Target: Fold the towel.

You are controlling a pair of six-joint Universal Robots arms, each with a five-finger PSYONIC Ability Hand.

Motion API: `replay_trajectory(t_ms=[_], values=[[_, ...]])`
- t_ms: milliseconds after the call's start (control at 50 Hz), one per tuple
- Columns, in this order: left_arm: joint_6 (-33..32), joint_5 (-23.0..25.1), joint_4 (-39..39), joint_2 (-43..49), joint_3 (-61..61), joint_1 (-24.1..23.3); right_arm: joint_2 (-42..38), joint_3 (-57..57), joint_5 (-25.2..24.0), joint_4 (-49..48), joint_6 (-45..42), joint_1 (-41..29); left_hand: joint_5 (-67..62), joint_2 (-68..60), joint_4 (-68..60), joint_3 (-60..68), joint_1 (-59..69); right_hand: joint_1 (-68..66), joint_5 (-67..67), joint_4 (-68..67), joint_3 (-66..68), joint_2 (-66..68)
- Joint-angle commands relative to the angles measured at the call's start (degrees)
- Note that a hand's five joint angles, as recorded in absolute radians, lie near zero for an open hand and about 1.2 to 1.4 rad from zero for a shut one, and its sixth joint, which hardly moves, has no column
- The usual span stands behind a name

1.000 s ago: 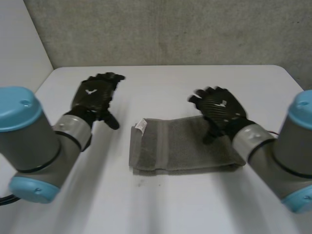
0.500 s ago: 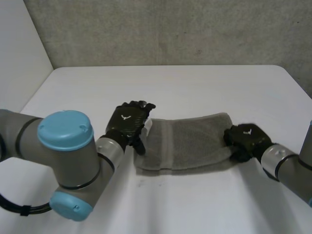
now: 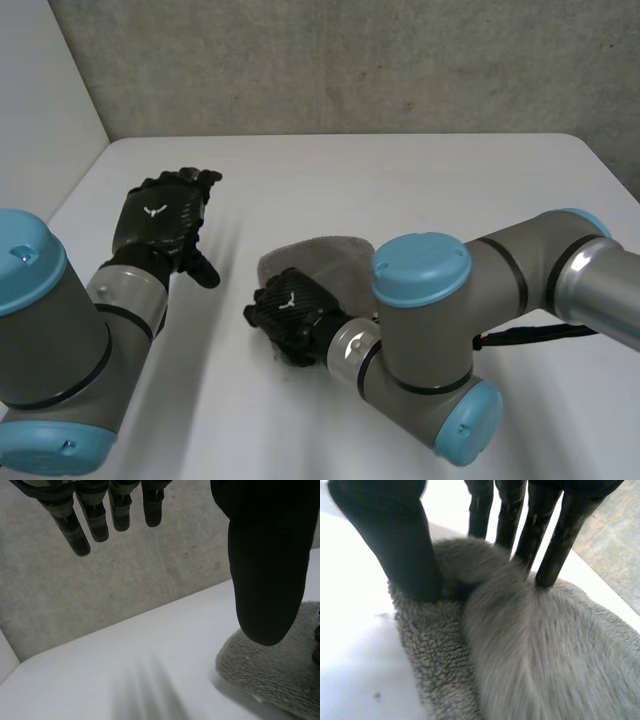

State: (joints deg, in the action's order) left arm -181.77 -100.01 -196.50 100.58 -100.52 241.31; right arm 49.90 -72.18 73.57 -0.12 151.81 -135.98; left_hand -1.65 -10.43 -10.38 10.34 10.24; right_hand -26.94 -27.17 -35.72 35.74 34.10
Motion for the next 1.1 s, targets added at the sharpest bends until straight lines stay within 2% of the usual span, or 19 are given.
replay_trajectory(t_ms=[20, 40, 120, 140, 180, 240, 320, 400, 480, 520, 580, 640, 680, 880, 920, 960, 980, 1020, 1100], values=[[0.02, 0.52, -0.55, 1.11, 2.88, 0.83, 9.31, -3.3, 4.56, -0.4, 7.58, 4.29, -0.42, -1.64, -1.68, 1.73, 1.82, 16.94, 27.17, 25.72, -25.74, -24.1], [0.1, 0.69, -0.46, 1.98, 4.44, 0.4, 9.34, -3.31, 4.57, -0.41, 7.62, 4.32, -0.25, -1.47, -1.52, 1.56, 1.66, 16.94, 27.17, 25.72, -25.74, -24.1], [1.41, 1.74, -0.11, 6.98, 9.54, -2.05, 16.97, -9.1, 4.4, -3.56, 20.94, 12.73, -0.58, -1.8, -1.85, 1.89, 1.99, 16.94, 27.17, 25.72, -25.74, -24.1], [1.42, 1.75, -0.11, 6.99, 9.55, -2.07, 16.99, -9.11, 4.39, -3.57, 20.98, 12.76, -0.59, -1.8, -1.85, 1.9, 1.99, 16.94, 27.17, 25.72, -25.74, -24.1], [5.01, 2.19, 0.24, 10.05, 13.84, -5.13, 19.17, -10.87, 3.61, -3.66, 27.19, 16.17, -0.92, -2.14, -2.19, 2.23, 2.33, 16.94, 27.17, 25.72, -25.74, -24.1], [6.69, 2.36, 0.86, 12.09, 15.71, -6.37, 18.92, -11.4, 1.68, -2.96, 29.67, 18.63, -1.26, -2.48, -2.52, 2.57, 2.67, 16.94, 27.17, 25.72, -25.74, -24.1], [9.59, 3.33, 5.15, 19.36, 19.56, -7.86, 15.67, -11.22, -1.85, -1.99, 29.68, 19.61, -1.09, -2.31, -2.36, 2.4, 2.5, 16.94, 27.17, 25.72, -25.74, -24.1], [9.42, 2.98, 10.25, 25.61, 20.72, -8.4, 6.82, -7.37, -4.39, -0.15, 28.55, 19.53, -0.59, -1.81, -1.85, 1.9, 2.0, 16.94, 27.17, 25.72, -25.74, -24.1], [9.42, 2.54, 13.06, 27.99, 20.46, -8.31, 1.87, -4.98, -4.13, 1.97, 24.76, 19.44, -0.25, -1.47, -1.52, 1.56, 1.66, 16.94, 27.17, 25.72, -25.74, -24.1], [9.42, 2.1, 13.95, 28.35, 20.19, -8.13, -1.28, -2.36, -3.61, 3.89, 19.25, 19.26, -0.25, -1.47, -1.51, 1.56, 1.66, 16.94, 27.17, 25.72, -25.74, -24.1], [9.33, 0.69, 15.1, 27.83, 19.84, -7.52, -1.56, -1.56, -2.73, 4.6, 16.76, 19.26, 0.42, -0.8, -0.84, 0.89, 0.98, 16.94, 27.17, 25.72, -25.74, -24.1], [9.16, -0.36, 15.36, 26.68, 20.01, -7.69, 0.37, -1.12, -0.62, 4.87, 12.89, 19.7, 0.42, -0.8, -0.84, 0.89, 0.98, 16.94, 27.17, 25.72, -25.74, -24.1], [9.16, -0.45, 15.36, 25.1, 20.37, -7.96, 5.53, -1.2, 1.22, 4.52, 12.19, 19.96, 0.42, -0.8, -0.84, 0.89, 0.98, 16.94, 27.17, 25.72, -25.74, -24.1], [7.32, -0.54, 17.91, 3.77, 23.17, -7.25, 23.82, -2.96, 7.55, -0.49, 16.23, 20.84, -0.41, -1.63, -1.68, 1.72, 1.82, 16.94, 27.17, 25.72, -25.74, -24.1], [5.99, -0.98, 18.26, 0.49, 23.62, -6.73, 26.21, -3.23, 9.23, -0.58, 17.11, 21.55, -0.59, -1.8, -1.85, 1.9, 1.99, 16.94, 27.17, 25.72, -25.74, -24.1], [3.63, -2.55, 18.87, -5.98, 23.88, -4.28, 32.33, -3.66, 13.42, -0.49, 18.25, 22.42, -2.26, -3.48, -3.53, 3.58, 3.67, 16.94, 27.17, 25.72, -25.74, -24.1], [3.62, -2.56, 18.88, -6.01, 23.88, -4.26, 32.37, -3.67, 13.45, -0.49, 18.26, 22.42, -2.27, -3.49, -3.53, 3.58, 3.67, 16.94, 27.17, 25.72, -25.74, -24.1], [2.74, -3.53, 19.49, -8.83, 23.71, -2.95, 37.62, -4.89, 17.47, -0.67, 18.69, 22.77, -2.27, -3.49, -3.53, 3.58, 3.67, 16.94, 27.17, 25.72, -25.74, -24.1], [1.16, -4.49, 22.65, -14.44, 23.62, -1.54, 41.49, -5.95, 19.86, -0.67, 18.52, 22.86, -2.43, -3.65, -3.7, 3.75, 3.84, 16.94, 27.17, 25.72, -25.74, -24.1]])
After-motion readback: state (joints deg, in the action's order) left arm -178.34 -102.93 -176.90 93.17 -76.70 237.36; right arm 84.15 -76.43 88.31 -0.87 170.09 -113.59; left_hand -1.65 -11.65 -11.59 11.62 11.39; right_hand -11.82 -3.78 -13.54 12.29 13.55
